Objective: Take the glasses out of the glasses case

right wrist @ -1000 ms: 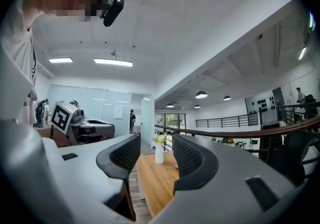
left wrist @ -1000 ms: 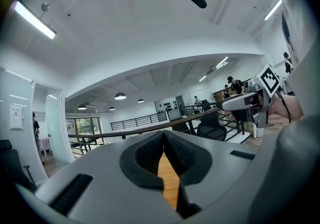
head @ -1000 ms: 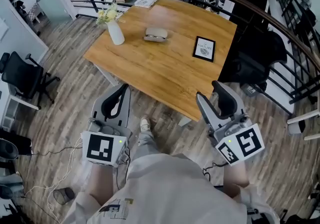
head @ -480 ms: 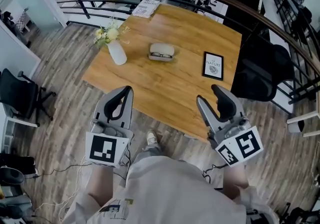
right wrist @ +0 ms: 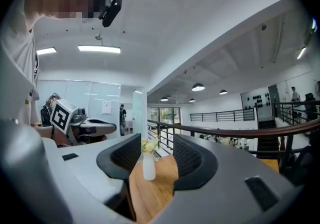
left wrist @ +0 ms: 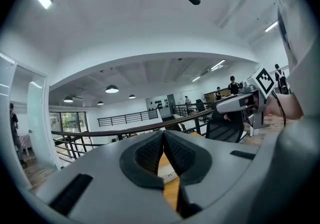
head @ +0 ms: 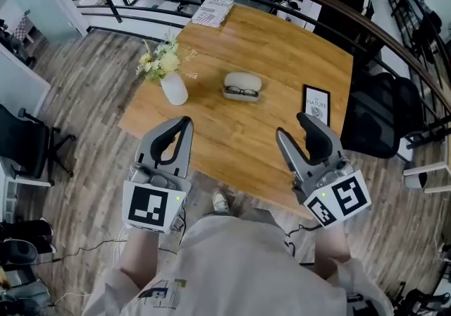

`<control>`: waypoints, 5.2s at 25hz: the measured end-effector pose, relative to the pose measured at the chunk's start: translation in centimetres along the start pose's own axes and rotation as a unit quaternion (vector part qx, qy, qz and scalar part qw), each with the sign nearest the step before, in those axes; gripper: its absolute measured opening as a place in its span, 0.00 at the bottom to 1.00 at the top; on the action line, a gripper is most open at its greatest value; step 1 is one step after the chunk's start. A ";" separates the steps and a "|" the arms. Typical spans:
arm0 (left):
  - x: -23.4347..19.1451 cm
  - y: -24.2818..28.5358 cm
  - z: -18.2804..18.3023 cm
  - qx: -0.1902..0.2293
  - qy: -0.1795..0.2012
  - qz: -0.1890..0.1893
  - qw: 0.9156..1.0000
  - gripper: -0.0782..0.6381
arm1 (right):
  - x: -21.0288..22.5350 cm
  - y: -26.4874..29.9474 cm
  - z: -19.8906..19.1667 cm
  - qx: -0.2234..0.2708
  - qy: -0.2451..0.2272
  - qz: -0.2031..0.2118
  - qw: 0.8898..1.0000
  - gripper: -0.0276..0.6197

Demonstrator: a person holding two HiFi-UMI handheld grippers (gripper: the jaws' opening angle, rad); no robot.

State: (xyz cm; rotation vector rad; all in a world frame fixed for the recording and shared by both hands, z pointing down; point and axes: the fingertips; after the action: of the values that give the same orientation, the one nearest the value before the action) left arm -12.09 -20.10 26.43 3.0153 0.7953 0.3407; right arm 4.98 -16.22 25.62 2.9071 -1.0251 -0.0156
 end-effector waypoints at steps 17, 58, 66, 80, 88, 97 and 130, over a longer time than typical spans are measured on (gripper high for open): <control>-0.4 6.5 -1.6 -0.011 -0.010 0.029 0.999 0.13 | 6.1 3.7 -2.4 -0.061 0.015 0.103 0.993 0.38; 0.5 26.4 -26.0 -0.190 -0.051 -0.054 0.979 0.13 | 21.3 25.7 -41.1 -0.473 0.094 0.267 0.835 0.38; 0.4 25.4 -29.7 -0.223 -0.064 -0.053 0.971 0.13 | 20.8 25.7 -44.1 -0.495 0.091 0.272 0.820 0.38; 1.3 23.9 -32.1 -0.245 -0.071 -0.063 0.965 0.13 | 17.8 24.9 -46.8 -0.533 0.040 0.295 0.792 0.26; 1.9 22.9 -30.8 -0.240 -0.066 -0.066 0.966 0.13 | 17.1 24.2 -44.1 -0.504 0.080 0.291 0.810 0.14; 0.9 22.0 -27.2 -0.213 -0.054 -0.054 0.974 0.13 | 20.0 24.1 -34.6 -0.410 0.085 0.235 0.877 0.14; -1.7 7.7 5.4 0.068 0.053 0.039 0.995 0.13 | 8.9 2.6 8.5 0.043 -0.038 0.098 0.994 0.14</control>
State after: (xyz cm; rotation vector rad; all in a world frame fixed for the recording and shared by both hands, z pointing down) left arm -8.70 -27.38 21.27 3.1859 0.7363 0.4719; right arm 10.04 -24.28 17.35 2.8876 -1.3511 -0.0759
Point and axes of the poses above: the fingertips, and each gripper's own axes: y forward along the fingers, x to its right, z out of its top, and after that the axes turned 13 degrees about z, right-handed
